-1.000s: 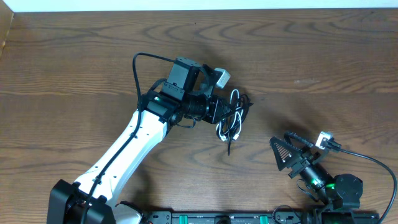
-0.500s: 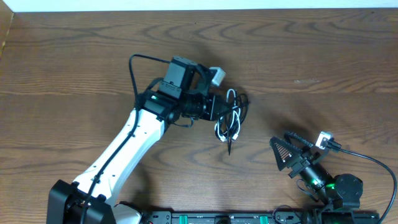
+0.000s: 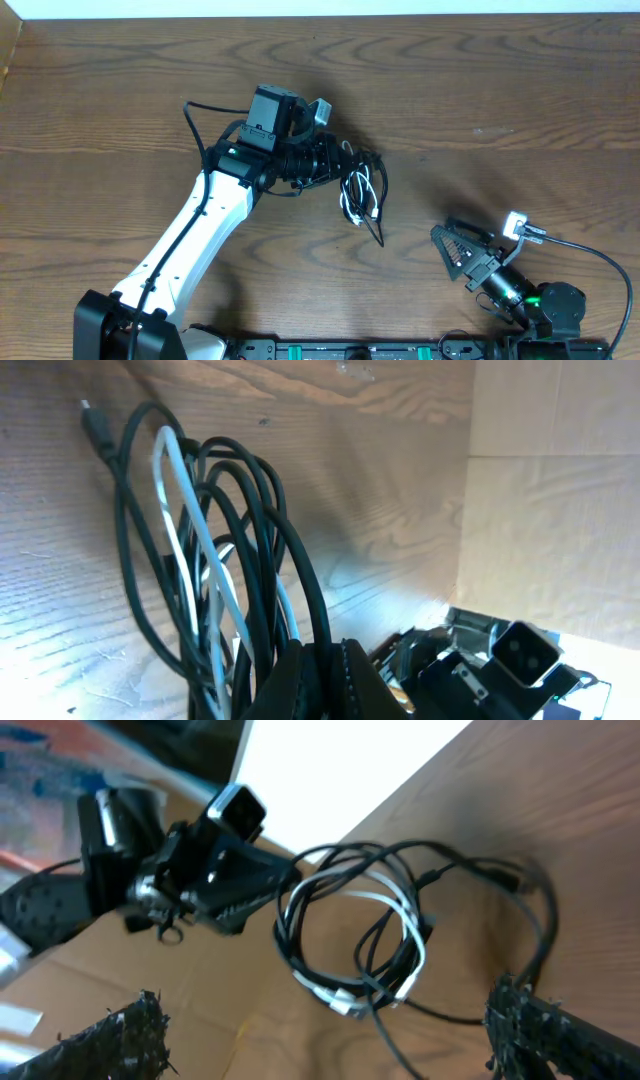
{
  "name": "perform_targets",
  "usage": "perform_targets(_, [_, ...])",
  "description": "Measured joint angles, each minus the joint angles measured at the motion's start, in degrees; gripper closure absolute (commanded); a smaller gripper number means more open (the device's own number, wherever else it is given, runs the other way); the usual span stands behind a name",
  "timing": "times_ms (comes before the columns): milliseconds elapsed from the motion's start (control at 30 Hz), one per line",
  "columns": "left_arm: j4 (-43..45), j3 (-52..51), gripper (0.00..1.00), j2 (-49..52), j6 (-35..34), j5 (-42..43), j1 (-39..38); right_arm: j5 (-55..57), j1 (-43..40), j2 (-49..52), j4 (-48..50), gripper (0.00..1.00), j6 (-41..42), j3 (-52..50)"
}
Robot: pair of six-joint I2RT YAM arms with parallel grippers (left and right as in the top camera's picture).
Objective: Untangle cables
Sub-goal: 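Carry the lifted bundle right while the right gripper reaches toward it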
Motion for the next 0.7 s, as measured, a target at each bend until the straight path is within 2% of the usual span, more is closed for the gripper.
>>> perform_targets(167, [1.60,0.00,0.92,0.00,1.14,4.48,0.00,-2.49,0.00,1.68,-0.46,0.01,0.37,0.07])
perform_targets(267, [3.28,0.00,0.92,0.00,2.01,8.59,0.00,-2.80,0.00,5.55,-5.14,0.01,0.24,1.03])
perform_targets(500, [4.72,0.00,0.92,0.00,2.80,13.09,0.00,-3.10,1.18,20.90,-10.27,0.01,-3.98,7.15])
perform_targets(700, [5.14,0.00,0.92,0.00,2.84,13.90,0.00,-2.86,8.48,33.55,-5.70,0.01,-6.91,13.62])
